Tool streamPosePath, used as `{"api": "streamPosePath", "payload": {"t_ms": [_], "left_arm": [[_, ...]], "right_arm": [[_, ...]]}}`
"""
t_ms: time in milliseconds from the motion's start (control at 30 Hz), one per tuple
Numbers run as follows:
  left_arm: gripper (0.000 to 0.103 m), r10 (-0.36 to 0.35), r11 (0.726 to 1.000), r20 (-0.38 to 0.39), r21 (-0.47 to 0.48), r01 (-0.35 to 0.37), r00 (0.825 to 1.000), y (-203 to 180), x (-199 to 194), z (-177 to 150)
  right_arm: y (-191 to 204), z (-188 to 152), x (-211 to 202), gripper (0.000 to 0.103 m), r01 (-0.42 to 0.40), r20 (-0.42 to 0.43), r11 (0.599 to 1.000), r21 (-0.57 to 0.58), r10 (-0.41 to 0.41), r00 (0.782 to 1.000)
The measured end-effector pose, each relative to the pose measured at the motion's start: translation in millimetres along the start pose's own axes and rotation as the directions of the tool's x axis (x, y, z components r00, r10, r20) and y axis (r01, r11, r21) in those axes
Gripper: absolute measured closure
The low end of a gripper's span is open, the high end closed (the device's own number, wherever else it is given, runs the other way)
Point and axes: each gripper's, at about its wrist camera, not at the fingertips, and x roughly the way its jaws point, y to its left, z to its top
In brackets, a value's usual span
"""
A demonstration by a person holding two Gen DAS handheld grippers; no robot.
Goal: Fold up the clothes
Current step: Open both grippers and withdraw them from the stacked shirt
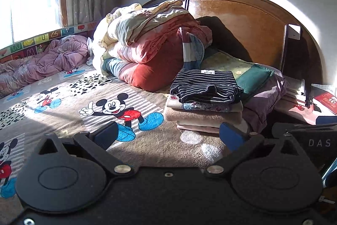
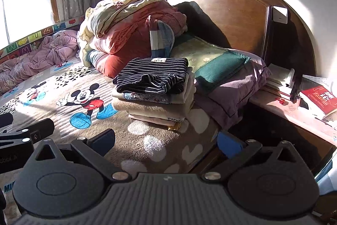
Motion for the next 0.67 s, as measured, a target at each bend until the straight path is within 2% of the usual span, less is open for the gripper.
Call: {"api": "streamPosePath", "payload": {"t_ms": [233, 667], "left_arm": [[0.000, -0.021, 0.999, -0.024, -0.026, 0.021, 0.999, -3.1, 4.8, 2.8], [0.000, -0.004, 0.999, -0.022, -0.054, 0.002, 1.000, -0.9, 1.1, 2.8]], "right_arm": [[-4.1, 2.7, 5.9, 0.000, -0.007, -0.018, 1.000, 0.003, 0.007, 1.000], [5.4, 1.8, 9.8, 0.000, -0.029, -0.043, 1.000, -0.003, 0.029, 0.999]]}}
